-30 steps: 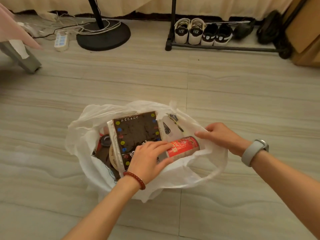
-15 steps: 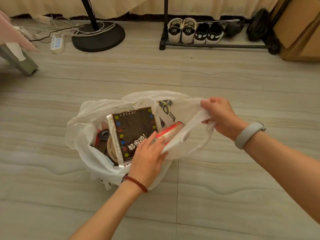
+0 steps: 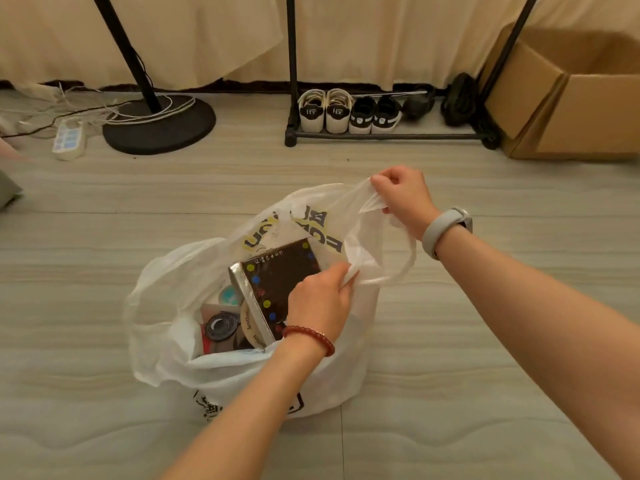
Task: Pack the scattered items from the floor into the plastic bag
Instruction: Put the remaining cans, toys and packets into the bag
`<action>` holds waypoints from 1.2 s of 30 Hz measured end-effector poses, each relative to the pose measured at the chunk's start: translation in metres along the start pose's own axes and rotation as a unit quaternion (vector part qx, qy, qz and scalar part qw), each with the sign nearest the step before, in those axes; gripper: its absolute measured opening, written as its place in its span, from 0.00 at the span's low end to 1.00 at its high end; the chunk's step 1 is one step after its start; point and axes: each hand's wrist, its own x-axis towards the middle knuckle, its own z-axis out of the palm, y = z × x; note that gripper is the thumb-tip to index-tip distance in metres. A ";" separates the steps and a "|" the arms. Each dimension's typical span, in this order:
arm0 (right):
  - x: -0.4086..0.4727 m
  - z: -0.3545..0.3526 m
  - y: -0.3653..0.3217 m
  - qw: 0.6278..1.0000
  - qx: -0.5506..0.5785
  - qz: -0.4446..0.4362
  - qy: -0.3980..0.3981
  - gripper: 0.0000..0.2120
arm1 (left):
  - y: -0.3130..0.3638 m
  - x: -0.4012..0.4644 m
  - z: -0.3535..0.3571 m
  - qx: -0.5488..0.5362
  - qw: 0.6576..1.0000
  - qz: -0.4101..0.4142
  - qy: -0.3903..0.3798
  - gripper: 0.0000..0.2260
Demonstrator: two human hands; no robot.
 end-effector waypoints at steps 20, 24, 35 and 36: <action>-0.144 -0.156 0.138 0.956 -0.282 0.079 -0.029 0.17 | 0.095 -0.045 0.100 0.089 0.948 0.294 -0.083 0.18; -0.217 -0.220 0.199 0.906 -0.335 0.256 -0.048 0.18 | 0.139 -0.063 0.155 0.076 0.887 0.324 -0.320 0.19; -0.329 -0.238 0.296 0.755 -0.074 0.641 0.121 0.44 | 0.161 -0.193 0.278 0.129 0.683 0.308 -0.649 0.29; -0.327 -0.233 0.299 0.760 -0.073 0.633 0.133 0.44 | 0.158 -0.200 0.280 0.144 0.683 0.323 -0.639 0.26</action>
